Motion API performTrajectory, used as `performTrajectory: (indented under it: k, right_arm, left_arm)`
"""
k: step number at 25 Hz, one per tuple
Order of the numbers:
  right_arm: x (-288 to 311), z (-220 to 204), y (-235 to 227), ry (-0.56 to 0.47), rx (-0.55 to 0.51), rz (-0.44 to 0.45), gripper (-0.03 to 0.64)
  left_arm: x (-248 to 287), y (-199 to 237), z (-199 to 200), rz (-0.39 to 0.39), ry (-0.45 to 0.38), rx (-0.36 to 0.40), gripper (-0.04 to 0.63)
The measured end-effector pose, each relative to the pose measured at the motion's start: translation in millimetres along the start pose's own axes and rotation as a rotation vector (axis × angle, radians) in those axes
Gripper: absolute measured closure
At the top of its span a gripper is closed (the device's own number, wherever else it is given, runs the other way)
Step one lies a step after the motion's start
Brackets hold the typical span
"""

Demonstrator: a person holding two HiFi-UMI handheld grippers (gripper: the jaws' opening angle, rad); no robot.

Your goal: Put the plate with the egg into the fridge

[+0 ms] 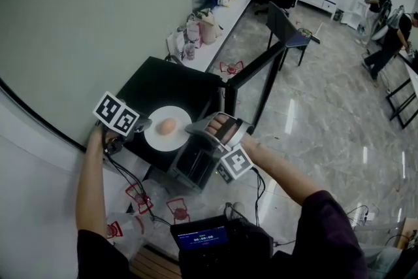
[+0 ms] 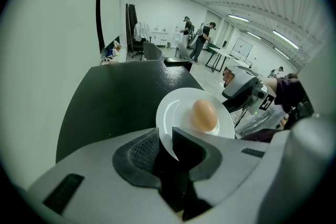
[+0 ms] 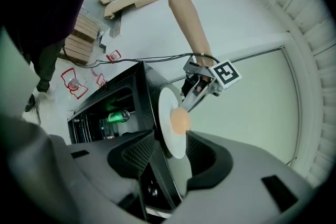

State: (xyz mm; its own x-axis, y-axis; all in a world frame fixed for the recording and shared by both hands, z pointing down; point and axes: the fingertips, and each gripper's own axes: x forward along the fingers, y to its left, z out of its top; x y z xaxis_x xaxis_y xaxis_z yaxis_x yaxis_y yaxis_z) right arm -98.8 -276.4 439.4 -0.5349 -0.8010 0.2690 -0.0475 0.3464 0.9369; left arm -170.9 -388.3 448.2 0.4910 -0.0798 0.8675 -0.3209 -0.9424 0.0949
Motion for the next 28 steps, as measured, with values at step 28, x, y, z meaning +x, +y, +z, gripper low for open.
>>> performTrajectory:
  k: [28]
  right_arm:
    - [-35.8, -0.9, 34.6, 0.126, -0.174, 0.01, 0.594]
  left_arm:
    - [-13.1, -49.4, 30.0, 0.161, -0.224, 0.135, 0.557]
